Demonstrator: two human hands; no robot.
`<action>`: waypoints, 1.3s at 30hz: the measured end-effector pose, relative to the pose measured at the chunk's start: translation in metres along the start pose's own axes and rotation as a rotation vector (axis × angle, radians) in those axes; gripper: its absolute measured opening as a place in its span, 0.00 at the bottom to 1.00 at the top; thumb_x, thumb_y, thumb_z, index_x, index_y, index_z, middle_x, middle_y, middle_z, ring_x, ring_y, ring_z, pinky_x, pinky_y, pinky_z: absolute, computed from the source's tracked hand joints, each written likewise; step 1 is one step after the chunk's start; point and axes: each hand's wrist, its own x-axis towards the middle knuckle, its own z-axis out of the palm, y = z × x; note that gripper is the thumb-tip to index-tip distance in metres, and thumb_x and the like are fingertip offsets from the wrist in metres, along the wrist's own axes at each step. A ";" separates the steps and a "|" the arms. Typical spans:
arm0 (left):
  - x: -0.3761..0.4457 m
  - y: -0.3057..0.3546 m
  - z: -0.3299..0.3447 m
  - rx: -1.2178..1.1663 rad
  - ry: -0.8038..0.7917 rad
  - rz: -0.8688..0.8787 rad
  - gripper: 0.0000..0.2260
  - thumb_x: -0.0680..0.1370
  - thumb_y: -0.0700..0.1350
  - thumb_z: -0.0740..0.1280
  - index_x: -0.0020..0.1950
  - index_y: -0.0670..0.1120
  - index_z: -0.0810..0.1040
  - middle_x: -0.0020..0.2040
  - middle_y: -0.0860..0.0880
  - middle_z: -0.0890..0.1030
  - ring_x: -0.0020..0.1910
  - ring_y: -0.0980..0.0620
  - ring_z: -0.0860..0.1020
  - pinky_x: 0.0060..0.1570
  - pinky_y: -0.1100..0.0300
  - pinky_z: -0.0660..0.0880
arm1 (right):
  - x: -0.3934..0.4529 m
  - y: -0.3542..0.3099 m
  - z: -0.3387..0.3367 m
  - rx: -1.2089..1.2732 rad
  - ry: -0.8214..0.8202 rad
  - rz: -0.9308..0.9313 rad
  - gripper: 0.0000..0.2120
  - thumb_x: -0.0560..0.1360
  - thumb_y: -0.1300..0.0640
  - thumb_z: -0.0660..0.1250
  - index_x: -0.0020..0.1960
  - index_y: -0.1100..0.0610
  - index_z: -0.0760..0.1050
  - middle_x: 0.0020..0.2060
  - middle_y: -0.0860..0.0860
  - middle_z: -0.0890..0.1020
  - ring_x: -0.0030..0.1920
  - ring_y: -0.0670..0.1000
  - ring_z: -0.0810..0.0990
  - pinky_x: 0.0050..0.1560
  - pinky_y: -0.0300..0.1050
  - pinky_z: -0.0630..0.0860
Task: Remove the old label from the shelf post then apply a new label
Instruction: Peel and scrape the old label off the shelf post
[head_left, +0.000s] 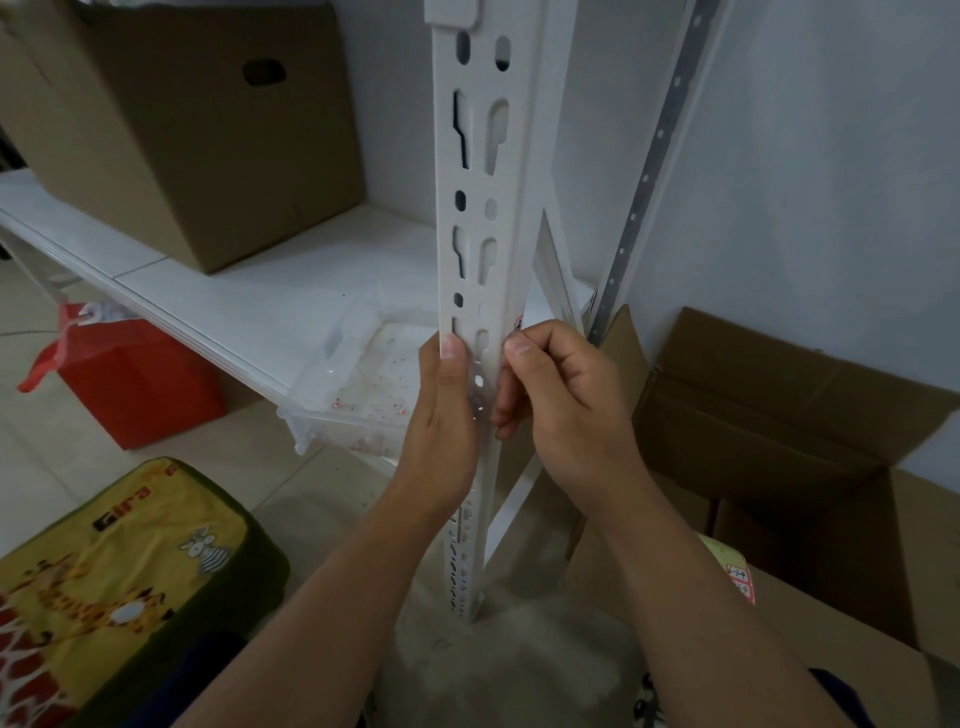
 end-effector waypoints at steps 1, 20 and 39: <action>0.000 0.001 0.000 -0.007 0.002 0.003 0.26 0.81 0.61 0.43 0.60 0.43 0.69 0.52 0.42 0.78 0.50 0.53 0.78 0.46 0.71 0.74 | 0.000 -0.001 0.000 0.030 -0.003 0.021 0.12 0.81 0.63 0.58 0.40 0.66 0.71 0.29 0.59 0.76 0.30 0.54 0.75 0.32 0.45 0.77; 0.001 -0.005 -0.001 -0.059 -0.022 -0.048 0.31 0.79 0.64 0.44 0.63 0.42 0.71 0.54 0.40 0.80 0.54 0.48 0.80 0.50 0.67 0.77 | 0.001 -0.002 0.003 0.179 0.046 0.106 0.12 0.78 0.65 0.60 0.37 0.63 0.73 0.26 0.55 0.75 0.29 0.53 0.75 0.30 0.44 0.75; 0.002 -0.007 -0.002 -0.069 -0.063 -0.044 0.34 0.77 0.65 0.43 0.64 0.40 0.71 0.52 0.39 0.80 0.53 0.49 0.80 0.51 0.65 0.76 | 0.003 -0.006 0.005 0.197 0.095 0.150 0.13 0.76 0.66 0.60 0.33 0.63 0.74 0.25 0.56 0.75 0.27 0.53 0.74 0.27 0.43 0.74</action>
